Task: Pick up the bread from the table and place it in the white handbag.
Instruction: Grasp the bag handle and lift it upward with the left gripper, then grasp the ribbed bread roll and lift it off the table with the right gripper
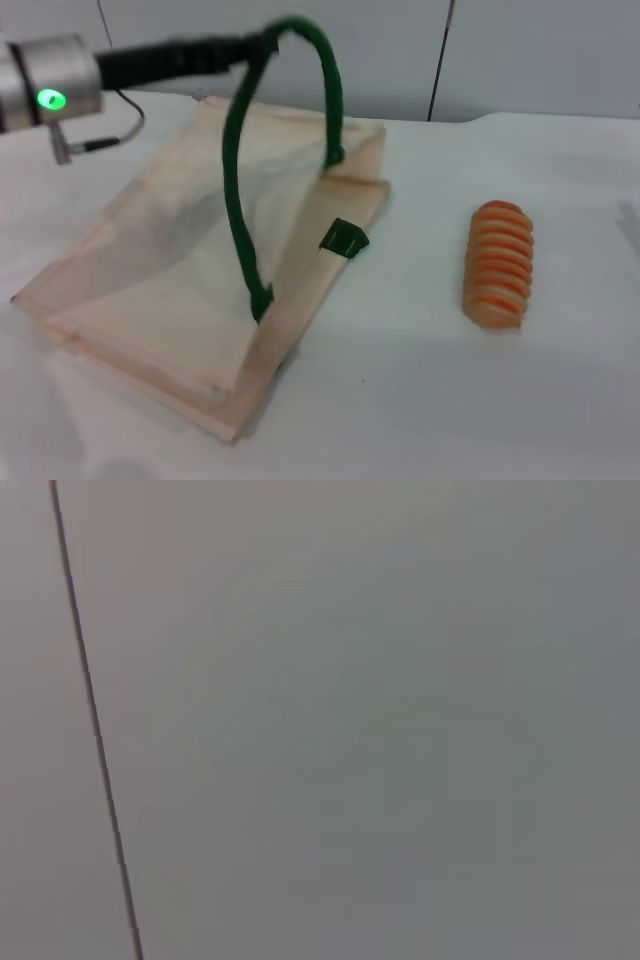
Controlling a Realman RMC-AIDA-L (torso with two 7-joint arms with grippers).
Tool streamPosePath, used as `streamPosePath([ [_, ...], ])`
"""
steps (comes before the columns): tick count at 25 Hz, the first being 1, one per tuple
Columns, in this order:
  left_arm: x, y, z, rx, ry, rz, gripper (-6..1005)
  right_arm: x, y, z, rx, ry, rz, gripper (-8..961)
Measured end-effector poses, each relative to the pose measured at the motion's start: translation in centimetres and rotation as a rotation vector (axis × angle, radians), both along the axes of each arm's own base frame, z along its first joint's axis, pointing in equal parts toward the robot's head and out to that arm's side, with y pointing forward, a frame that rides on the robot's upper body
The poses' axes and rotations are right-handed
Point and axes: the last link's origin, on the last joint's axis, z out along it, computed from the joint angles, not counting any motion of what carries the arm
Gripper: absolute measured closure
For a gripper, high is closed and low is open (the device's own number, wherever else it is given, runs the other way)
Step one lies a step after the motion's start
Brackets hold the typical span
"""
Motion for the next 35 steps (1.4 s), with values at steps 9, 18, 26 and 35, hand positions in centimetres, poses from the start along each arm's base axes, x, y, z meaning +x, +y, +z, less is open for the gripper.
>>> streamPosePath([
  [9, 0.2, -1.8, 4.1, 0.037, -0.127, -0.117, 880, -0.7, 0.5, 0.7, -0.128, 0.155, 0.064, 69],
  [18, -0.2, -2.0, 4.7, 0.044, -0.129, -0.106, 881, -3.6, 3.2, 3.6, -0.553, 0.192, 0.070, 68],
  [26, -0.5, -1.9, 4.8, 0.044, -0.115, -0.094, 882, -7.4, 4.8, 4.1, -0.845, -0.164, -0.033, 66],
  [35, -1.1, -1.8, 4.8, 0.044, -0.087, -0.053, 882, -9.3, 4.4, 2.5, -1.002, -0.339, -0.040, 69],
])
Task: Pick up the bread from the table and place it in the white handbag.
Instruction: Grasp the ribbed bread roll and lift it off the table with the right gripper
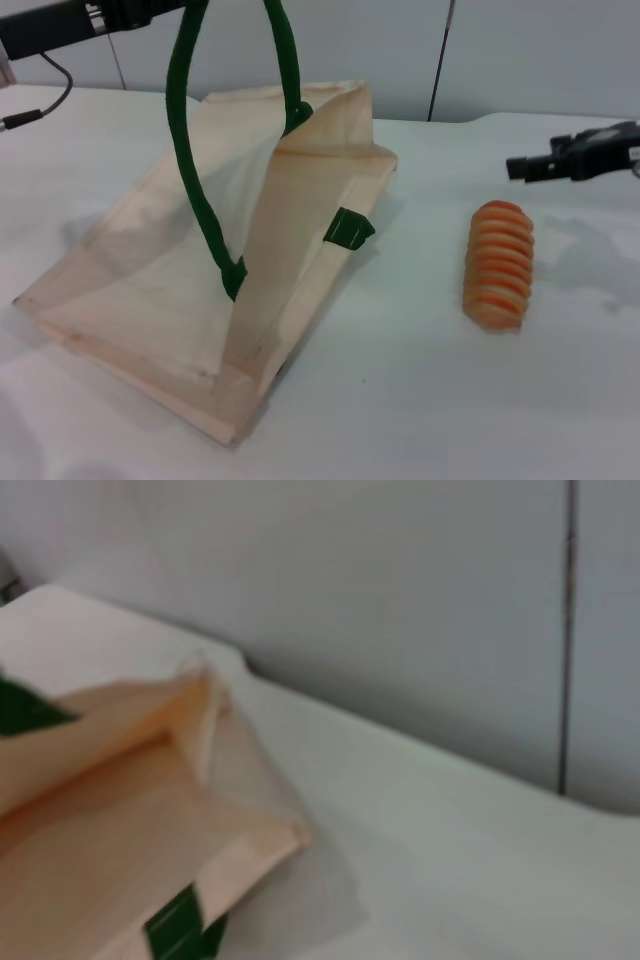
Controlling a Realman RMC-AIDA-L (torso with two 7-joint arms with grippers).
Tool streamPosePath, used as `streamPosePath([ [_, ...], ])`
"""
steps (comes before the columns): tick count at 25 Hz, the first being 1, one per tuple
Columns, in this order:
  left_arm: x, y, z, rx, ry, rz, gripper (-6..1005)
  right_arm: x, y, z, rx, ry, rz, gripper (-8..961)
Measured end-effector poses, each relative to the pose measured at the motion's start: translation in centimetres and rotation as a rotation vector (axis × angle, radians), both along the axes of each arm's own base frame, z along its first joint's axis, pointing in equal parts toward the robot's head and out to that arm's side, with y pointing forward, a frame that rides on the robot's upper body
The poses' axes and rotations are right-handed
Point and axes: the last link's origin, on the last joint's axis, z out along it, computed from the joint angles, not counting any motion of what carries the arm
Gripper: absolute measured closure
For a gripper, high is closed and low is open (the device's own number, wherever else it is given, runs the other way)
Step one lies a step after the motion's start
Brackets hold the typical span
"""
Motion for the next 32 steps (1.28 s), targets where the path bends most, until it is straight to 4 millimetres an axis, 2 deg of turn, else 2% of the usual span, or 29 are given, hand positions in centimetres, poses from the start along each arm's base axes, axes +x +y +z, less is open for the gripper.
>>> streamPosePath([
  [8, -0.2, 0.0, 0.0, 0.002, 0.001, 0.010, 882, 0.3, -0.7, -1.4, -0.112, -0.125, -0.032, 71],
  [18, -0.4, 0.2, -0.3, 0.011, 0.008, 0.032, 883, 0.4, -1.2, -3.2, -0.193, -0.133, -0.050, 70],
  [27, -0.2, 0.5, -0.6, 0.005, 0.016, 0.035, 883, 0.8, -1.1, -4.0, -0.198, -0.153, -0.094, 69],
  [32, -0.2, 0.5, -0.7, 0.005, 0.016, 0.036, 883, 1.7, -0.8, -4.7, -0.176, -0.170, -0.157, 68],
])
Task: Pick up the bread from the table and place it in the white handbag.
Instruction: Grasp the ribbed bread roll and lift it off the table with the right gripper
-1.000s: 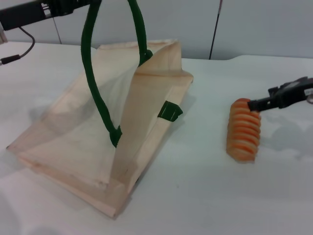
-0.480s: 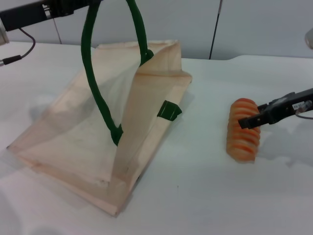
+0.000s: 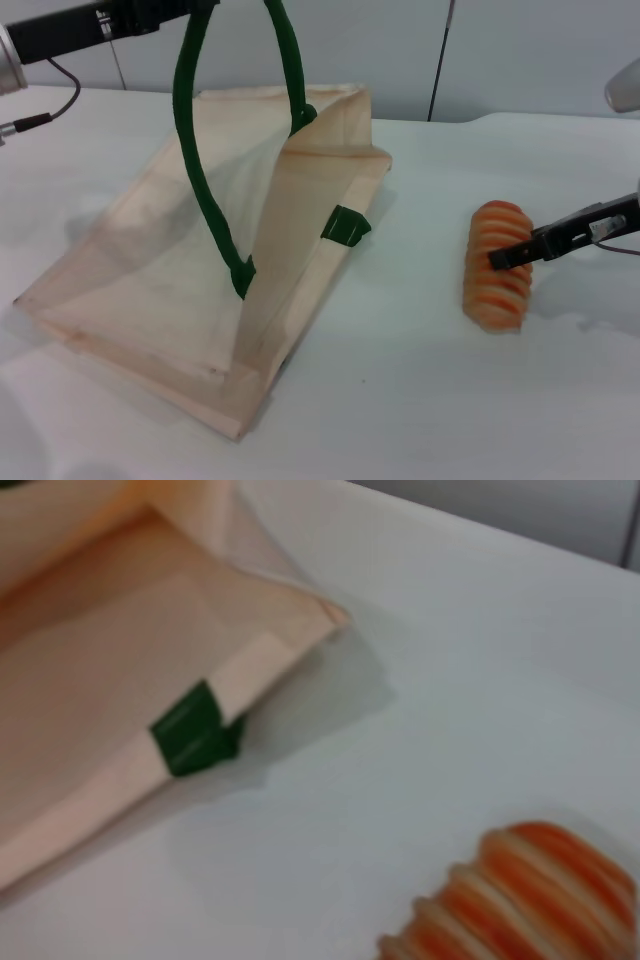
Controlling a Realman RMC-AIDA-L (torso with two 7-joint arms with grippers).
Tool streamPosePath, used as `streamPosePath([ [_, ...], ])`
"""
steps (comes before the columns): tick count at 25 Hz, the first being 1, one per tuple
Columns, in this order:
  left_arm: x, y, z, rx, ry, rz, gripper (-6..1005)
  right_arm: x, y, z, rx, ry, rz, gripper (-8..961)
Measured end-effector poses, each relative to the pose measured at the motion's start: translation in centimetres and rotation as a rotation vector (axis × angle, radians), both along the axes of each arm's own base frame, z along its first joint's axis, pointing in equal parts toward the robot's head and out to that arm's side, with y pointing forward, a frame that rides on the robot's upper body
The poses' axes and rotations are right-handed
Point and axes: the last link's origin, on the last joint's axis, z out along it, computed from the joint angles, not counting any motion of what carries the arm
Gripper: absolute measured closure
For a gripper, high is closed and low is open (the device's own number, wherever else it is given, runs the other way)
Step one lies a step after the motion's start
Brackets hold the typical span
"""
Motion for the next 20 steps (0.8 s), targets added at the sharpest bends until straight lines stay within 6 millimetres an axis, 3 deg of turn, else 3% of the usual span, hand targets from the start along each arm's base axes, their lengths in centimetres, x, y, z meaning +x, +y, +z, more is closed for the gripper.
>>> streamPosePath([
  [20, -0.2, -0.1, 0.0, 0.006, -0.008, 0.007, 883, 0.2, -0.1, -1.6, -0.022, -0.021, -0.035, 71],
])
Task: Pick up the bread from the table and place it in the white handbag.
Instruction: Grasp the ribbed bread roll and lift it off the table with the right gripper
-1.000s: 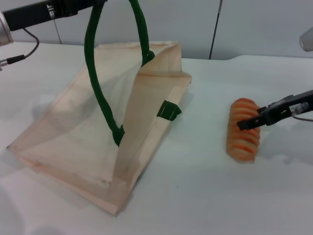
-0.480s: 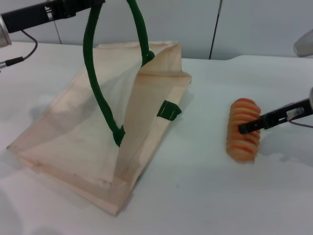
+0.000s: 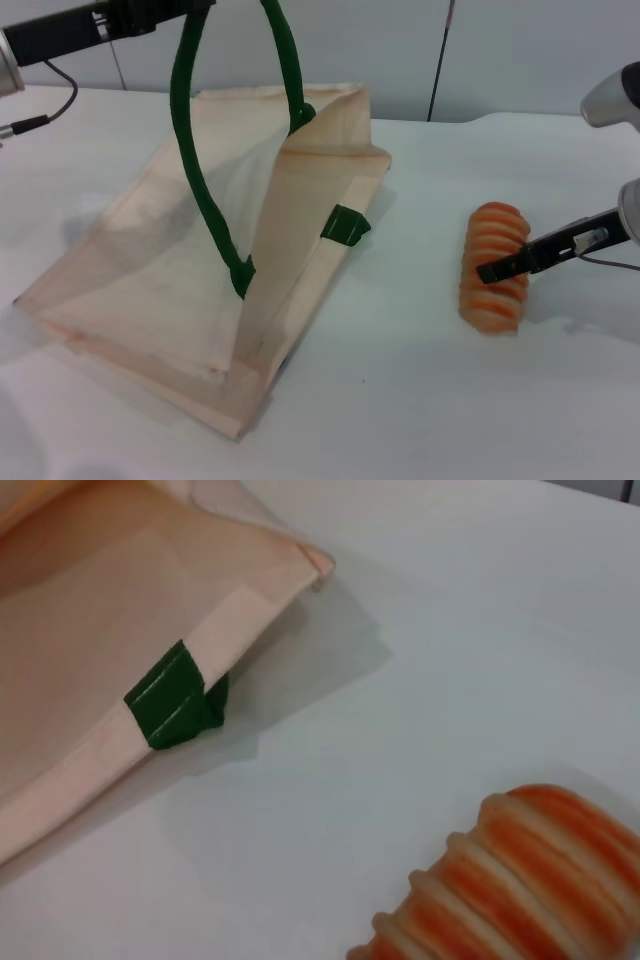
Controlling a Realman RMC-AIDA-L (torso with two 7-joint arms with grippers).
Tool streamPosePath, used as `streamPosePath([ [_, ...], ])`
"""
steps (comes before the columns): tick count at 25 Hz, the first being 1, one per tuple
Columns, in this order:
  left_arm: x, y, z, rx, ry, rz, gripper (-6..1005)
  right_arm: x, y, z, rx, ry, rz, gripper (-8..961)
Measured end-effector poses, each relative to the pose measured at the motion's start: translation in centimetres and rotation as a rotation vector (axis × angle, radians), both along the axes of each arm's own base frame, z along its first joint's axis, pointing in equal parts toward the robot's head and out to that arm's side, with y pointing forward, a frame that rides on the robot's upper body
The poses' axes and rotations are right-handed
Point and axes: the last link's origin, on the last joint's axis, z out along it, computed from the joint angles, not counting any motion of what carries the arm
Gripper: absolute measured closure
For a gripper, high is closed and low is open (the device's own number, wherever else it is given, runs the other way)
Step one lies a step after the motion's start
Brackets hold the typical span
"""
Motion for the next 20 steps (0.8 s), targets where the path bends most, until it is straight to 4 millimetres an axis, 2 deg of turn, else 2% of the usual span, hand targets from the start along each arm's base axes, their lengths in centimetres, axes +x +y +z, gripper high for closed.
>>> streamPosePath([
  [7, -0.04, -0.02, 0.02, 0.001, 0.001, 0.001, 883, -0.11, 0.01, -0.09, -0.010, -0.001, 0.042, 74],
  [13, -0.03, -0.01, 0.01, 0.002, 0.000, 0.000, 883, -0.12, 0.01, 0.08, -0.008, 0.012, 0.039, 129],
  [18, 0.05, 0.01, -0.02, 0.002, -0.004, -0.002, 883, -0.10, 0.00, 0.12, -0.010, 0.011, 0.040, 244],
  [20, 0.09, 0.02, -0.04, 0.001, -0.005, -0.002, 883, -0.09, -0.03, 0.12, -0.014, 0.009, 0.041, 252],
])
